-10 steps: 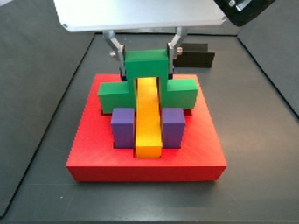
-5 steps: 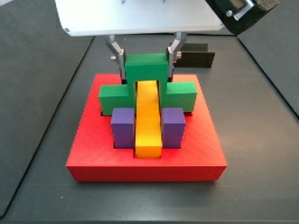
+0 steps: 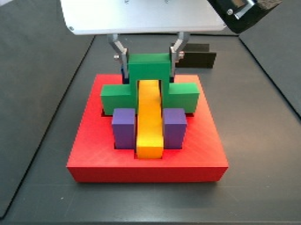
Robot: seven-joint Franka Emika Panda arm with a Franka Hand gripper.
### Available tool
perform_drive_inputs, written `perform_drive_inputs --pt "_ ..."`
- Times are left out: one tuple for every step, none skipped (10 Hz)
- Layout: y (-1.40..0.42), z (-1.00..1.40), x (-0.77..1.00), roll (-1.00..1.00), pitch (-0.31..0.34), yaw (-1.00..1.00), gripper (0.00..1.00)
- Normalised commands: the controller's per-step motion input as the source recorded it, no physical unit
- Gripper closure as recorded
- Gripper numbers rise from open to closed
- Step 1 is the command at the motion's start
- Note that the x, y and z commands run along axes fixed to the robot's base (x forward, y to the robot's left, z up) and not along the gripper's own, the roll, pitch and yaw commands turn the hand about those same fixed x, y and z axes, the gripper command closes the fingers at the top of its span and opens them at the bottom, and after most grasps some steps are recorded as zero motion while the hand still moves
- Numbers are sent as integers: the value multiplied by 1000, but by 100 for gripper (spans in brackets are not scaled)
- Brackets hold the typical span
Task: Pick up the green object. Move up. Place the green object on the fixture. Regrasp the green object. Move to above the board. Insert the green object.
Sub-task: Insert the green object.
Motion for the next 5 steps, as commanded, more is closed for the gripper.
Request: perform_drive_inputs --pt "-80 -26 29 0 -14 6 100" --pt "-131 -49 51 0 -23 54 100" --pt "-83 -66 0 0 -39 31 100" --pt "-80 -63 0 0 -36 46 100" --pt "0 -174 0 50 0 60 100"
